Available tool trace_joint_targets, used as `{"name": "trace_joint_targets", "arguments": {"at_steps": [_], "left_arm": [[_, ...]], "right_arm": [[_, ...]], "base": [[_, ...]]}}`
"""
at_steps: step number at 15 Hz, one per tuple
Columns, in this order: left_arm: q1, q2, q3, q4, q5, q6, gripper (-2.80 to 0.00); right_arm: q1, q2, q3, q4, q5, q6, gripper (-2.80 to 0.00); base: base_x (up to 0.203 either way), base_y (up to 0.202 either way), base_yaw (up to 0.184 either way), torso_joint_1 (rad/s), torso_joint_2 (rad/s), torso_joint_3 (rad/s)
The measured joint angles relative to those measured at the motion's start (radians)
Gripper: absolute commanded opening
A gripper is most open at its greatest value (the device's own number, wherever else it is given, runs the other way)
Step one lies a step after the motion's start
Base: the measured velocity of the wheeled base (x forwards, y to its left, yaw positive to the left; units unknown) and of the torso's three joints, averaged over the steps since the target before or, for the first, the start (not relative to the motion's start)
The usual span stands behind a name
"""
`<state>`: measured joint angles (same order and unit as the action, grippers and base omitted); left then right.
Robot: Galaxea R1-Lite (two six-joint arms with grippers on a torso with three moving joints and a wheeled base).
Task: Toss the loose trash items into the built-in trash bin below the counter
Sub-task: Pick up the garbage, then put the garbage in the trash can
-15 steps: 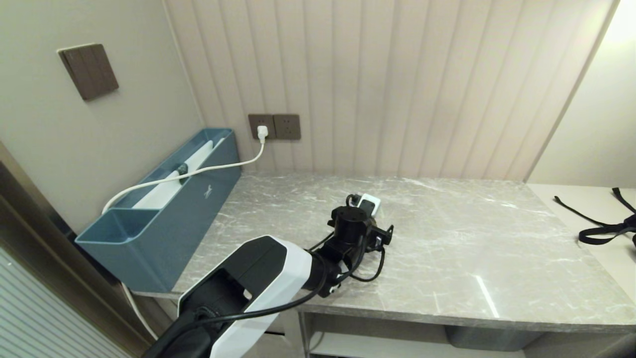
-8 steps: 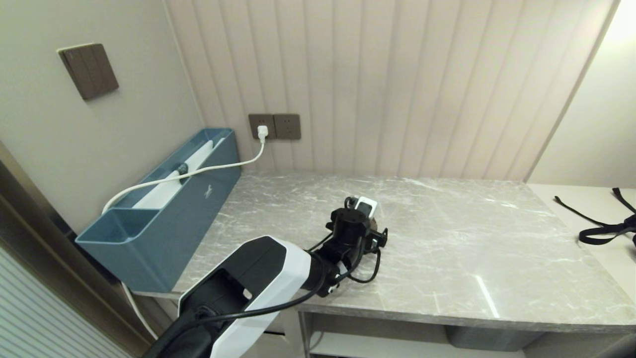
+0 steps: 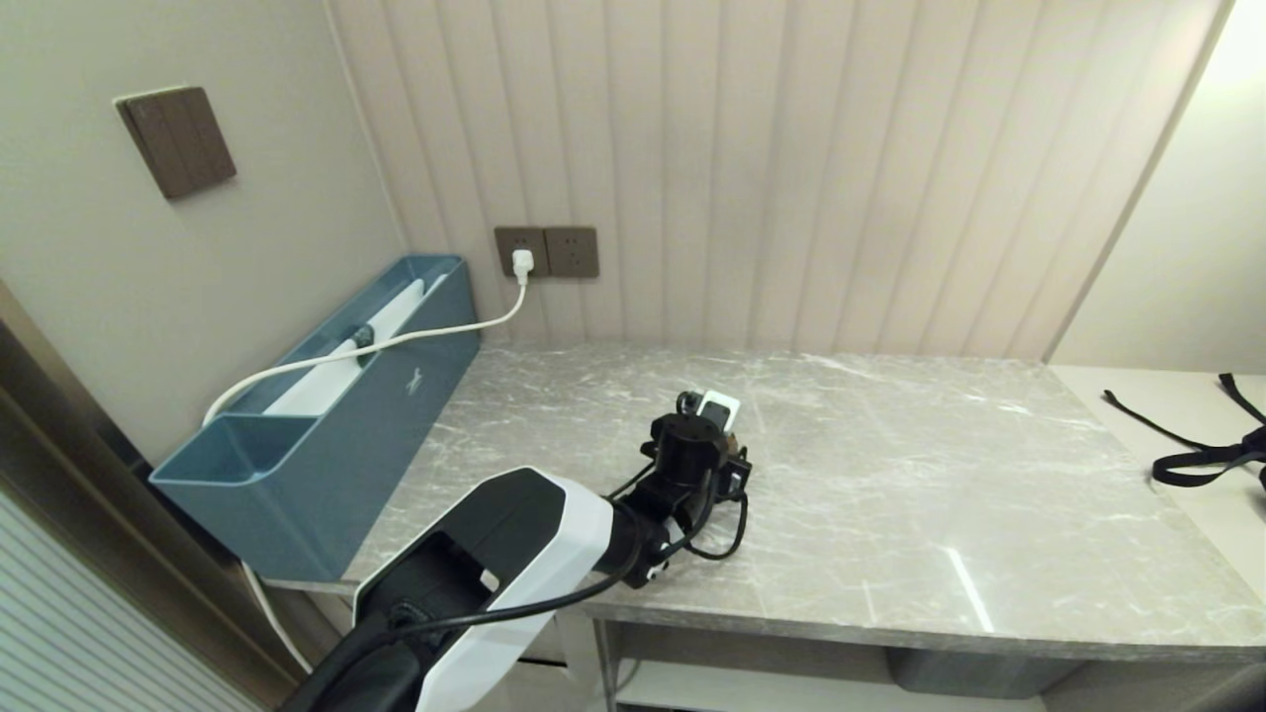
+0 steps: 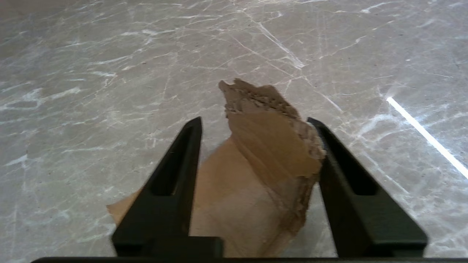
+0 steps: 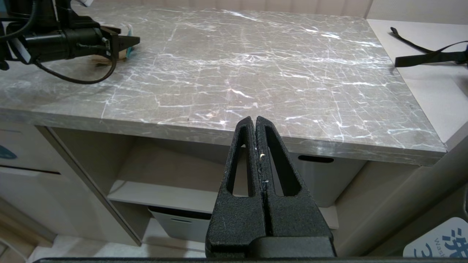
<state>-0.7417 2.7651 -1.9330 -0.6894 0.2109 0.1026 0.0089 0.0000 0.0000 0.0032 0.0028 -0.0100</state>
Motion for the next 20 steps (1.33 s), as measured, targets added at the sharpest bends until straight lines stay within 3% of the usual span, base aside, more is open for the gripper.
{"name": "trace_joint_targets", "arguments": {"at_steps": [9,13,17,20], "left_arm": [[-0.001,-0.039,0.004,0.040,-0.008,-0.009,-2.80],[0.009,-0.204,0.042,0.141,-0.003,-0.052,-2.80],[0.070,-0.471,0.165,0.211,-0.012,-0.069,-2.80],[0.147,-0.722,0.384,0.244,-0.054,-0.123,-2.80]], "right_arm": [[0.000,0.000,0.000,0.000,0.000,0.003,-2.80],[0.000,0.000,0.000,0.000,0.001,0.006,-2.80],[0.000,0.000,0.000,0.000,0.001,0.007,-2.80],[0.000,0.000,0.000,0.000,0.001,0.007,-2.80]], "base": [[0.000,0.000,0.000,0.000,0.00,0.000],[0.000,0.000,0.000,0.000,0.00,0.000],[0.000,0.000,0.000,0.000,0.00,0.000],[0.000,0.000,0.000,-0.088,0.17,0.093]]}}
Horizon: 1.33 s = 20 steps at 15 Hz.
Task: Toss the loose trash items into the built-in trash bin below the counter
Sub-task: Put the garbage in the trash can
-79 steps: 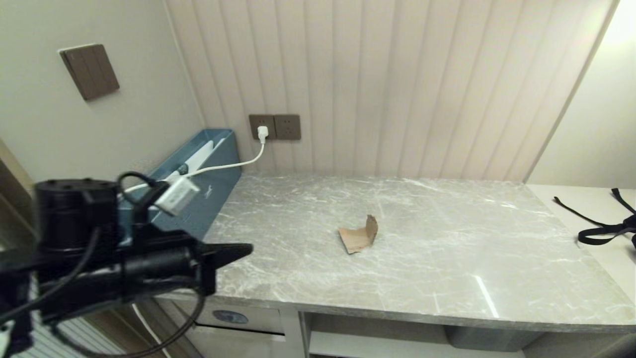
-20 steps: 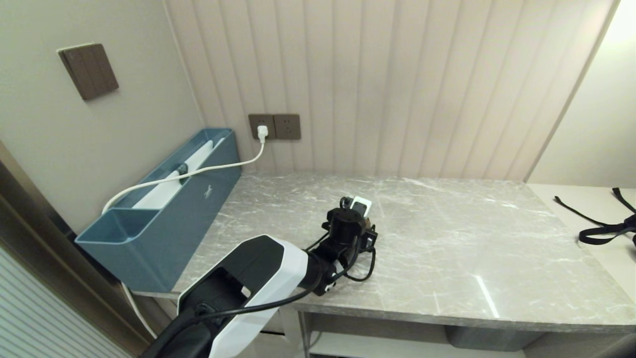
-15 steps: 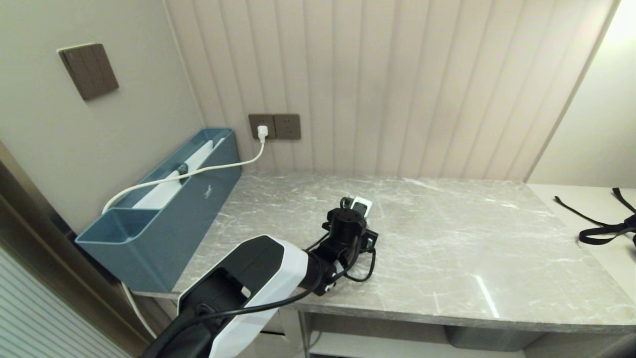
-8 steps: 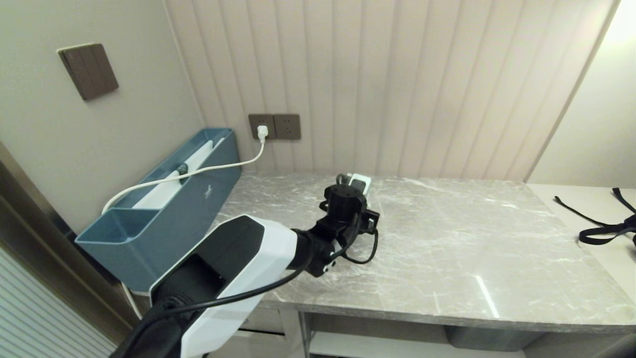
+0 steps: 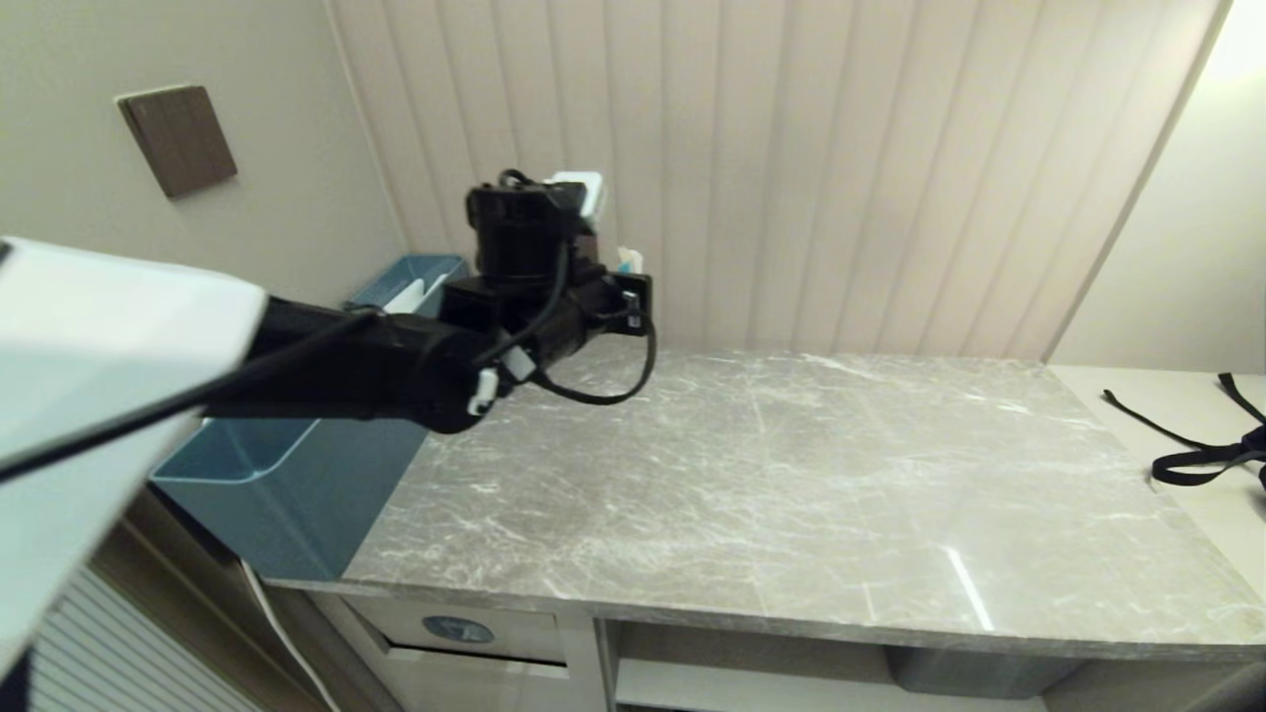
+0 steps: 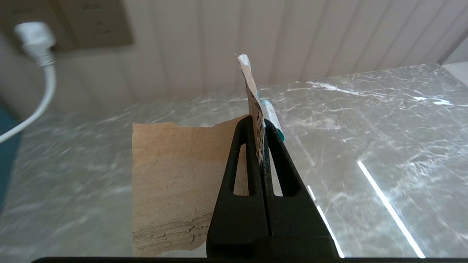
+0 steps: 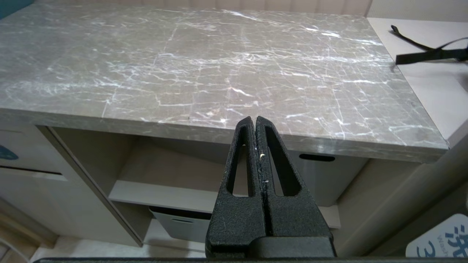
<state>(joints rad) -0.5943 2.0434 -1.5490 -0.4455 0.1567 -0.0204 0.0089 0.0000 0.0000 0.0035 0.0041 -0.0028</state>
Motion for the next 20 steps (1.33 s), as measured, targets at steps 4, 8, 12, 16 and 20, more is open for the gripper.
{"name": "trace_joint_targets", "arguments": {"at_steps": [4,8,12,16,20], "left_arm": [[0.155,-0.342,0.474,-0.003,-0.102,-0.050,-2.80],[0.299,-0.653,0.895,-0.075,-0.168,-0.115,-2.80],[0.384,-0.861,1.156,-0.109,-0.177,-0.126,-2.80],[0.410,-0.937,1.222,-0.112,-0.180,-0.129,-2.80],[0.423,-0.968,1.281,-0.111,-0.179,-0.114,-2.80]], "right_arm": [[0.000,0.000,0.000,0.000,0.000,0.001,-2.80],[0.000,0.000,0.000,0.000,0.000,0.001,-2.80],[0.000,0.000,0.000,-0.002,0.000,0.001,-2.80],[0.000,0.000,0.000,-0.001,0.000,0.001,-2.80],[0.000,0.000,0.000,0.000,0.000,0.001,-2.80]], "base": [[0.000,0.000,0.000,-0.141,0.31,0.161],[0.000,0.000,0.000,-0.153,0.32,0.163],[0.000,0.000,0.000,-0.152,0.33,0.176],[0.000,0.000,0.000,-0.158,0.35,0.186],[0.000,0.000,0.000,-0.192,0.42,0.221]]}}
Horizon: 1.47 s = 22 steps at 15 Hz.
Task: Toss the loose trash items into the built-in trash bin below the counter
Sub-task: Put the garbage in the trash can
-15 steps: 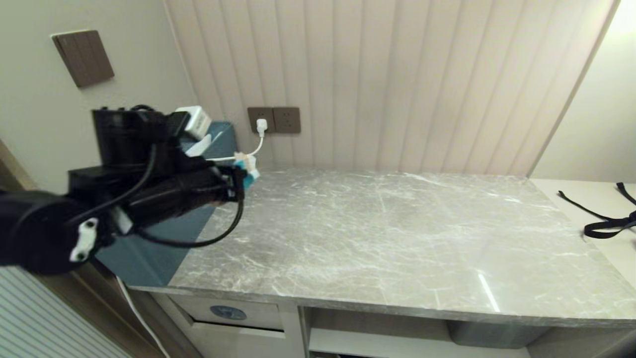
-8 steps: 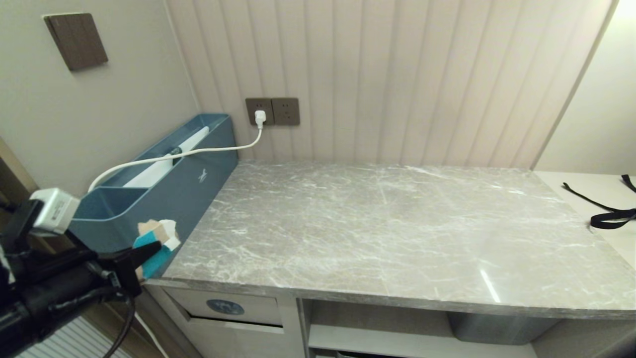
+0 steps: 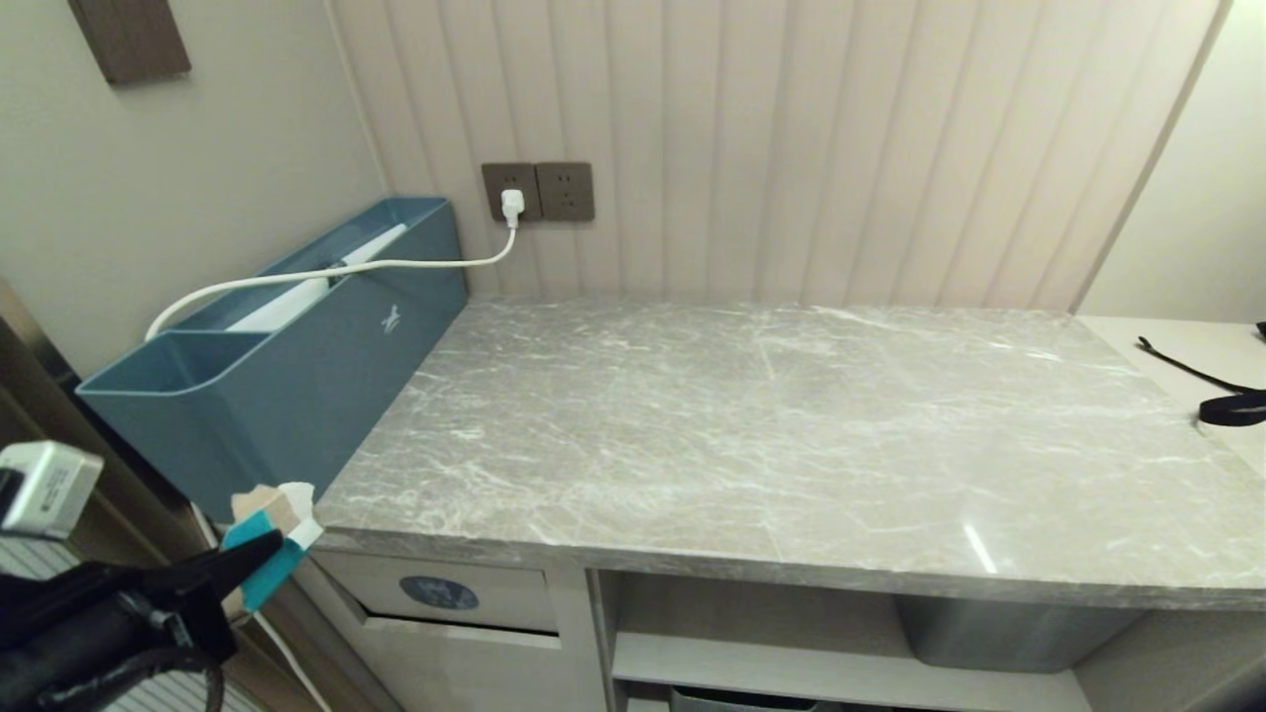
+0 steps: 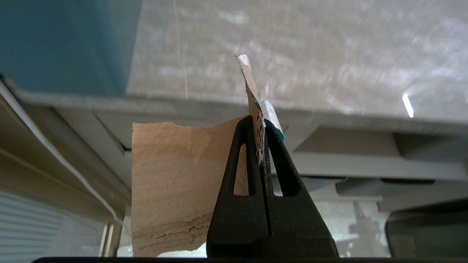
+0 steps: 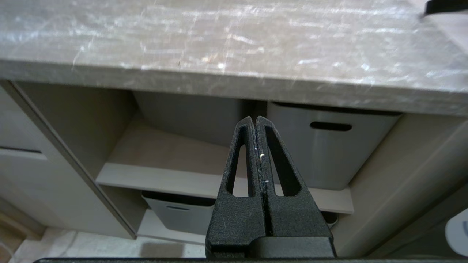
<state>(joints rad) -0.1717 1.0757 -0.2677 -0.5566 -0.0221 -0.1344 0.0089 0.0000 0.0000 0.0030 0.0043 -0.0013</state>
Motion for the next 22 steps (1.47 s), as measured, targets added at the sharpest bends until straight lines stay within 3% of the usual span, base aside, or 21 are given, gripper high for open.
{"name": "trace_joint_targets", "arguments": {"at_steps": [11,19,22], "left_arm": [[0.007,0.011,0.046,0.000,0.002,-0.004,-2.80],[0.052,0.123,0.012,-0.007,0.001,-0.044,-2.80],[0.097,0.181,0.006,-0.072,0.001,-0.046,-2.80]], "right_arm": [[0.000,0.000,0.000,-0.001,0.000,0.000,-2.80],[0.000,0.000,0.000,-0.001,0.000,0.000,-2.80],[0.000,0.000,0.000,-0.001,0.000,0.000,-2.80]], "base": [[0.000,0.000,0.000,-0.237,0.53,0.291],[0.000,0.000,0.000,-0.201,0.49,0.284],[0.000,0.000,0.000,-0.164,0.46,0.290]]}}
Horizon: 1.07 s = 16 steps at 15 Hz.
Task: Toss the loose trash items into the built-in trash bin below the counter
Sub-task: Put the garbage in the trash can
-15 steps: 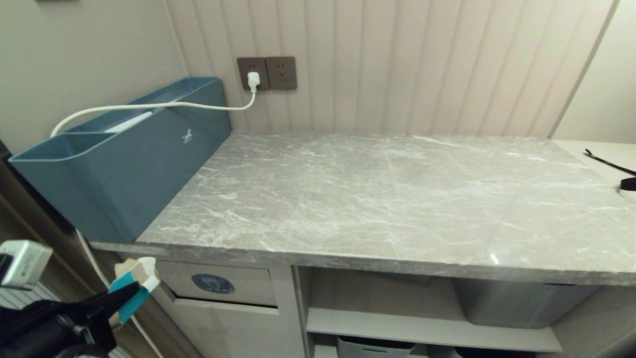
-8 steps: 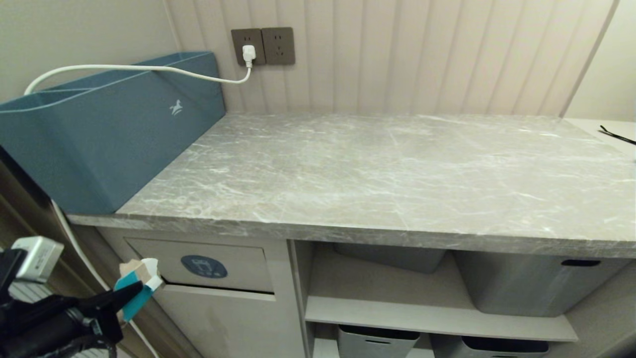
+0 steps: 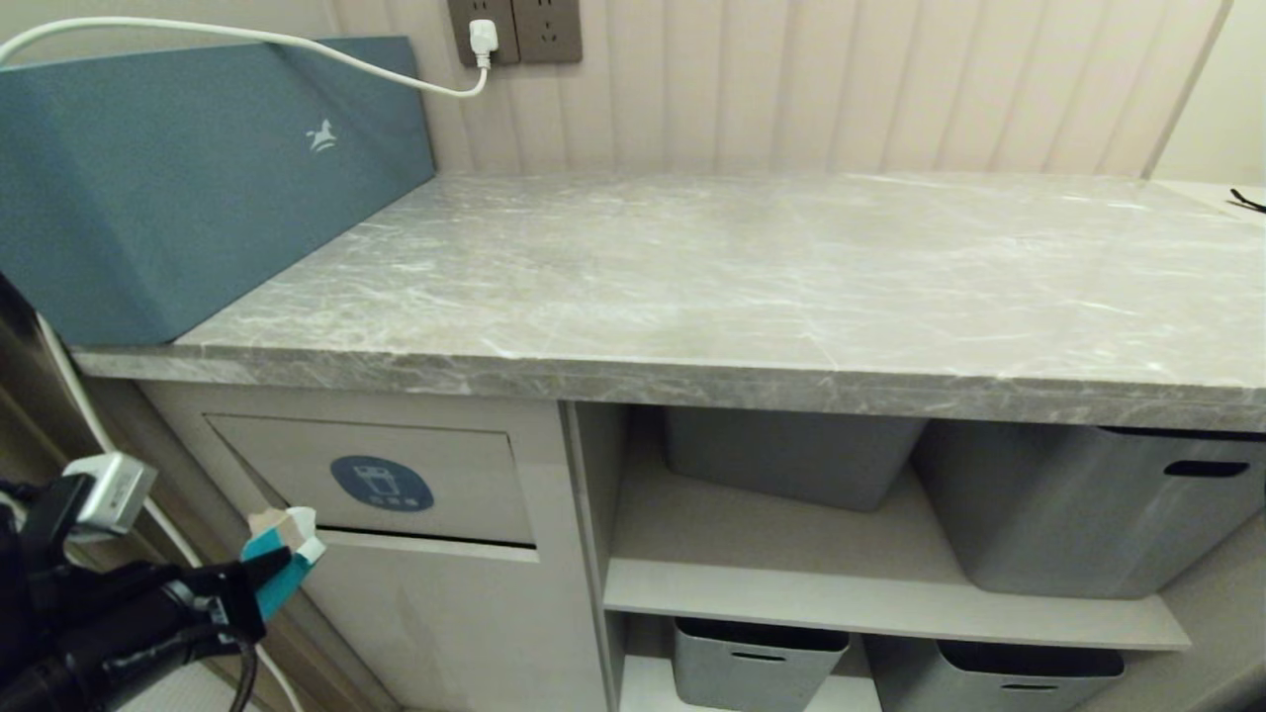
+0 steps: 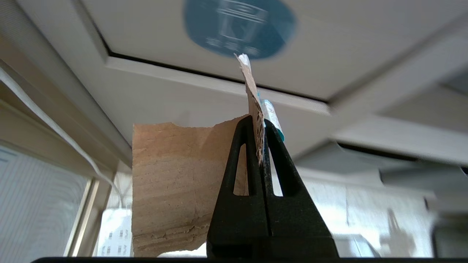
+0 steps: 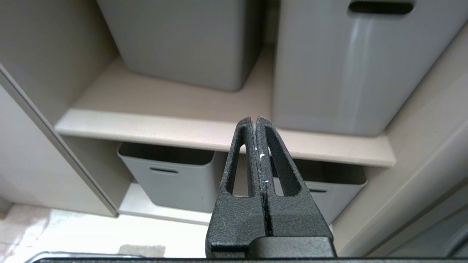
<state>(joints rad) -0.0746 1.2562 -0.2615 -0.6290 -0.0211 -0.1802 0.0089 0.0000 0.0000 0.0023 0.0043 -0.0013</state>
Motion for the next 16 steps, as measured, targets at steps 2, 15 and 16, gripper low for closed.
{"name": "trace_joint_targets", "arguments": {"at_steps": [2,15,16], "left_arm": [[0.054,0.062,-0.004,-0.092,-0.001,0.002,-2.80],[0.080,0.279,-0.026,-0.424,-0.054,0.089,-2.80],[0.064,0.279,-0.022,-0.430,-0.057,0.118,-2.80]], "right_arm": [[0.000,0.000,0.000,0.000,0.000,0.000,-2.80],[0.000,0.000,0.000,-0.001,0.000,-0.001,-2.80],[0.000,0.000,0.000,-0.001,0.000,-0.001,-2.80]], "base": [[0.000,0.000,0.000,-0.157,0.45,0.299],[0.000,0.000,0.000,-0.051,0.18,0.130],[0.000,0.000,0.000,0.000,0.00,0.000]]}}
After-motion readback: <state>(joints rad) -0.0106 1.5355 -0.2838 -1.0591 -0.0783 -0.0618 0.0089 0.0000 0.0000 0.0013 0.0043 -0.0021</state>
